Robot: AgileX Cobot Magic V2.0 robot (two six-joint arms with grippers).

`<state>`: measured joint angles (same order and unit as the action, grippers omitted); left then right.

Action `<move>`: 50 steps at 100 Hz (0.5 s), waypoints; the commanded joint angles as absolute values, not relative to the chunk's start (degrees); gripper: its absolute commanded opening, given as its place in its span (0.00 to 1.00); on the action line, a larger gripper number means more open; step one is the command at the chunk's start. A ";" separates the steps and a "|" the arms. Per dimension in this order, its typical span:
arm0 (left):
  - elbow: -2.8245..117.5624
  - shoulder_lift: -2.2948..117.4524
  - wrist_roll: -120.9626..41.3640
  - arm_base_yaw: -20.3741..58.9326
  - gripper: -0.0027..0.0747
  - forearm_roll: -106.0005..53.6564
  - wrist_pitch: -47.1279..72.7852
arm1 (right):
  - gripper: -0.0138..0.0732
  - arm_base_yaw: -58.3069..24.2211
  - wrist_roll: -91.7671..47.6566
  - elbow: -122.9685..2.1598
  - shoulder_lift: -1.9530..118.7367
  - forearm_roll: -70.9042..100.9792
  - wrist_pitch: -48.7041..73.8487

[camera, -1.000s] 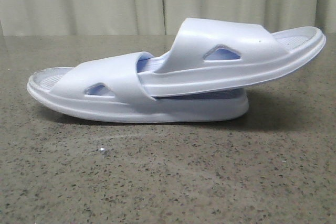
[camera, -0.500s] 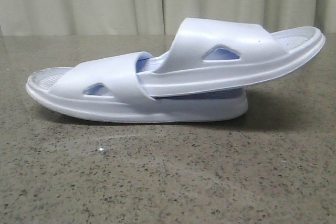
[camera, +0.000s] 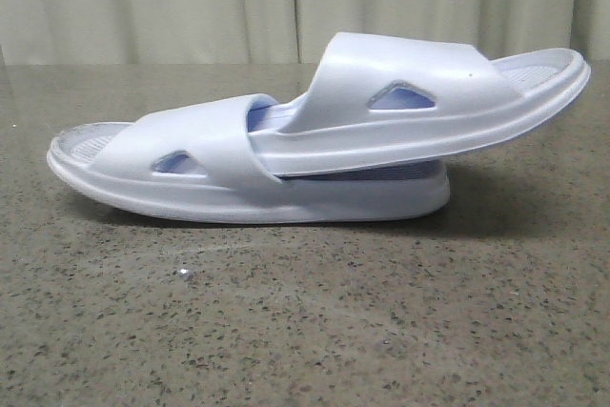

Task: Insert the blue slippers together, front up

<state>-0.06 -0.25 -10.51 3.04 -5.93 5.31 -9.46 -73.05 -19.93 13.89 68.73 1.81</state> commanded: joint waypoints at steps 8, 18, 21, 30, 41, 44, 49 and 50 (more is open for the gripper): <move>-0.56 -1.93 -9.84 2.94 0.06 -5.95 1.42 | 0.04 -9.55 -73.93 -21.33 14.95 68.65 0.32; -0.56 -1.93 -9.84 2.94 0.06 -5.95 1.42 | 0.04 -9.55 -73.93 -21.33 14.95 68.65 0.32; -0.56 -1.93 -9.84 2.94 0.06 -5.95 1.42 | 0.04 -9.55 -73.93 -21.33 14.95 68.65 0.32; -0.56 -1.93 -9.84 2.94 0.06 -5.95 1.42 | 0.04 -9.55 -73.93 -21.33 14.95 68.65 0.32; -0.56 -1.93 -9.84 2.94 0.06 -5.95 1.42 | 0.04 -9.60 -73.93 -21.33 14.95 68.65 0.32; -0.56 -1.93 -9.84 2.94 0.06 -5.95 1.42 | 0.04 -9.60 -73.93 -21.33 14.95 68.72 0.32; -0.56 -1.93 -9.84 2.94 0.06 -5.95 1.42 | 0.04 -9.60 -73.83 -21.33 14.72 68.72 0.82; -0.56 -1.93 -9.84 2.94 0.06 -5.95 1.42 | 0.04 -9.60 -73.83 -21.33 14.74 68.72 0.94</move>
<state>-0.06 -0.25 -10.51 3.04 -5.93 5.31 -9.46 -73.05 -19.93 13.89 68.73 1.90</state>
